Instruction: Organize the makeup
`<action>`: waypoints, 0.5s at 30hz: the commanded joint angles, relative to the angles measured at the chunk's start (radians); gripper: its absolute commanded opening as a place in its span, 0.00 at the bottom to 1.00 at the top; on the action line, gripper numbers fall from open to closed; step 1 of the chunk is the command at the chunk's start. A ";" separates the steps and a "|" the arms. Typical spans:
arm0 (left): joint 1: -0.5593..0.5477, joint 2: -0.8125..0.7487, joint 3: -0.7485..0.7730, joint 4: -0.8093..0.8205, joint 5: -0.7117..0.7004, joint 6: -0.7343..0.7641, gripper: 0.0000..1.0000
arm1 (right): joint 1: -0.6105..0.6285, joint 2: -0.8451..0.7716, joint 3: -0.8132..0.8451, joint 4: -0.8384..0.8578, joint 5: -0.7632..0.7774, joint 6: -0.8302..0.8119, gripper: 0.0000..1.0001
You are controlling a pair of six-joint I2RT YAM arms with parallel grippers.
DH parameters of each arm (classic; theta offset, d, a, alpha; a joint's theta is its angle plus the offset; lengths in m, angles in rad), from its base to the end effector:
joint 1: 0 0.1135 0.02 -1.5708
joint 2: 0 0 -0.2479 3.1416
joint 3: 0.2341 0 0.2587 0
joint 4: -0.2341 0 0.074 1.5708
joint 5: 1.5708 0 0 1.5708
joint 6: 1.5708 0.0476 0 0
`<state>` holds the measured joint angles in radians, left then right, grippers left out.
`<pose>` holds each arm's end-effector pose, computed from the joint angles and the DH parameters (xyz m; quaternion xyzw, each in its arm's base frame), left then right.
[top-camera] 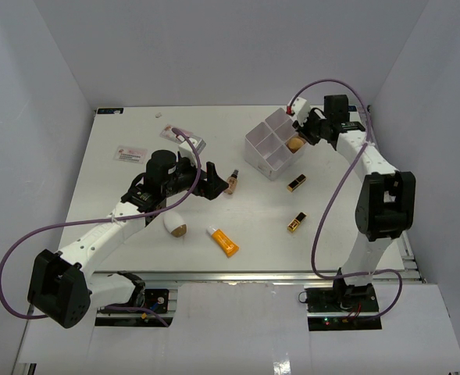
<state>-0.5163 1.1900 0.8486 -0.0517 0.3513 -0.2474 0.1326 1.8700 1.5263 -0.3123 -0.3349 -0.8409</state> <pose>0.2482 -0.1597 0.2705 0.2059 0.7984 -0.3386 0.4533 0.4385 0.0743 0.2495 -0.4789 0.7475 -0.0108 0.4603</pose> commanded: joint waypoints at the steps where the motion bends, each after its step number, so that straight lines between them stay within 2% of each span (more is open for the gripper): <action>1: -0.002 -0.012 0.022 0.010 -0.003 0.009 0.98 | -0.003 -0.208 -0.079 0.012 -0.123 0.062 0.26; 5: -0.001 -0.006 0.021 0.010 -0.002 0.007 0.98 | -0.004 -0.353 -0.211 -0.048 -0.265 0.007 0.39; 7: -0.001 -0.007 0.020 0.010 -0.004 0.007 0.98 | -0.004 -0.433 -0.294 -0.140 -0.389 -0.131 0.51; 9: -0.001 -0.012 0.020 0.010 -0.006 0.007 0.98 | -0.004 -0.525 -0.398 -0.278 -0.515 -0.373 0.68; 11: -0.001 -0.012 0.018 0.010 -0.006 0.005 0.98 | -0.002 -0.620 -0.517 -0.401 -0.568 -0.637 0.95; 13: -0.001 -0.009 0.018 0.010 -0.005 0.005 0.98 | 0.010 -0.711 -0.633 -0.460 -0.542 -0.769 0.90; 15: -0.001 -0.006 0.018 0.010 -0.005 0.006 0.98 | 0.019 -0.743 -0.669 -0.510 -0.506 -0.882 0.90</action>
<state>-0.5160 1.1900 0.8486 -0.0514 0.3478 -0.2478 0.1358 1.2201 0.9569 -0.5886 -0.7680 -1.3200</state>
